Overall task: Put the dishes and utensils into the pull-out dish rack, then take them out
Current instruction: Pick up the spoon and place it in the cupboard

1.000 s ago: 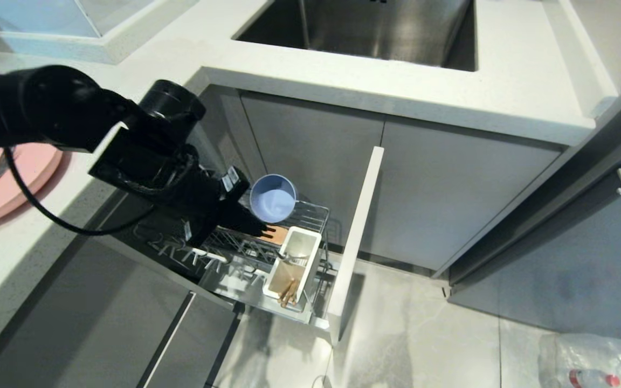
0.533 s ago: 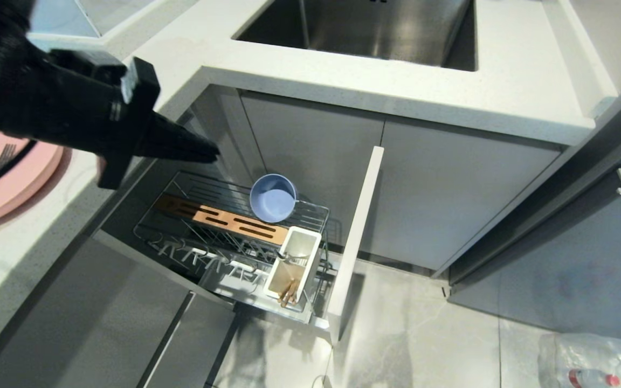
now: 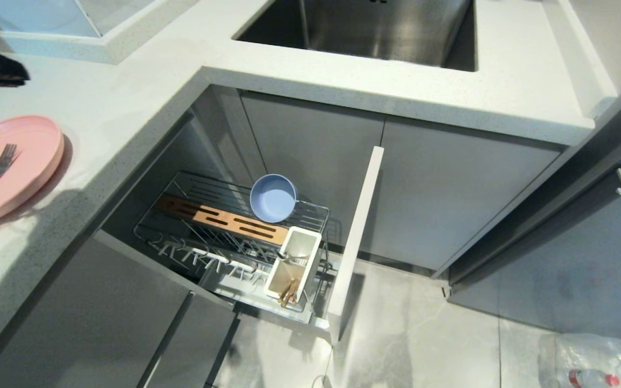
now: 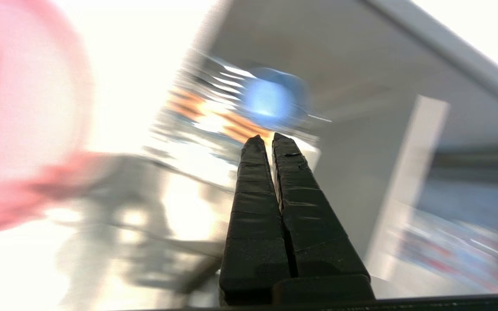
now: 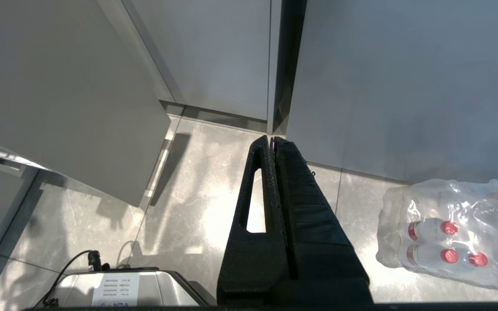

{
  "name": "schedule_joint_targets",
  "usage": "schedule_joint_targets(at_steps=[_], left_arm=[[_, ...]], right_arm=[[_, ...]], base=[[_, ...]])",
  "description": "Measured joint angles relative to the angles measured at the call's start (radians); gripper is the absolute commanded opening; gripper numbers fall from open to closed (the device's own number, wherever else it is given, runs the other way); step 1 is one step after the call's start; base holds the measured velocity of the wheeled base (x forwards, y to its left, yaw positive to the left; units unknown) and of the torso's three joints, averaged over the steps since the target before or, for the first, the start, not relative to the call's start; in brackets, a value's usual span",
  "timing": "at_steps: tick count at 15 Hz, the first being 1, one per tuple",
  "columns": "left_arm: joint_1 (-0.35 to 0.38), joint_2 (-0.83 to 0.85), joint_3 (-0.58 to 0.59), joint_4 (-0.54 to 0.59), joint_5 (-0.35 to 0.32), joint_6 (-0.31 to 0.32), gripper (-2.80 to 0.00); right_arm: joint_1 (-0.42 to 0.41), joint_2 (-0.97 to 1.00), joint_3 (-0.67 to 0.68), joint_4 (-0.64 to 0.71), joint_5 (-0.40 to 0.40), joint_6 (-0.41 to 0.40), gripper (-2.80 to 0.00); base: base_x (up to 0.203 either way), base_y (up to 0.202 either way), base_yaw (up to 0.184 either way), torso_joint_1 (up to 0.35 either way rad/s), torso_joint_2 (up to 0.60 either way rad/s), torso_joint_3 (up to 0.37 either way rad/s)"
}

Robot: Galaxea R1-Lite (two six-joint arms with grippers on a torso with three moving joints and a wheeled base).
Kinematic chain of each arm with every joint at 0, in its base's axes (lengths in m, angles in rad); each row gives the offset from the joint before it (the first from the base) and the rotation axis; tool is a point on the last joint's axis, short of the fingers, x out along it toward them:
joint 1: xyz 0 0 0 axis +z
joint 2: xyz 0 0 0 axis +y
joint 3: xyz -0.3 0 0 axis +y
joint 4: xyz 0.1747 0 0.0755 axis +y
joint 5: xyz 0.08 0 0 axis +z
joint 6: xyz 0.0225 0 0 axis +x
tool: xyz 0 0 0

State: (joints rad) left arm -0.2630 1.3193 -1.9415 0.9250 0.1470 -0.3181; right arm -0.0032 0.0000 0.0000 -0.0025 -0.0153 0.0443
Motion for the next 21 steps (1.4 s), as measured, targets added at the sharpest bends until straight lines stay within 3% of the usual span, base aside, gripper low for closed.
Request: schedule_joint_targets(at_steps=[6, 11, 14, 17, 21], left_arm=[[0.371, -0.061, 0.002, 0.127, 0.024, 0.270, -2.80], [0.618, -0.061, 0.026, 0.160, -0.025, 0.352, -2.80], [0.806, -0.030, 0.010, 0.180, -0.138, 0.411, -2.80], [0.991, 0.019, 0.002, 0.186, -0.337, 0.519, -2.80], [1.084, 0.110, -0.001, 0.186, -0.610, 0.617, -2.80]], right_arm=[[0.000, 0.000, 0.000, 0.000, 0.000, 0.000, -2.80], [0.000, 0.000, 0.000, 0.000, 0.000, 0.000, -2.80], [0.000, 0.000, 0.000, 0.000, 0.000, 0.000, -2.80], [0.000, 0.000, 0.000, 0.000, 0.000, 0.000, -2.80], [0.000, 0.000, 0.000, 0.000, 0.000, 0.000, -2.80]], base=[[0.000, 0.000, 0.000, 0.000, 0.00, 0.000], [0.000, 0.000, 0.000, 0.000, 0.00, 0.000], [0.000, 0.000, 0.000, 0.000, 0.00, 0.000], [0.000, 0.000, 0.000, 0.000, 0.00, 0.000], [0.000, 0.000, 0.000, 0.000, 0.00, 0.000]])
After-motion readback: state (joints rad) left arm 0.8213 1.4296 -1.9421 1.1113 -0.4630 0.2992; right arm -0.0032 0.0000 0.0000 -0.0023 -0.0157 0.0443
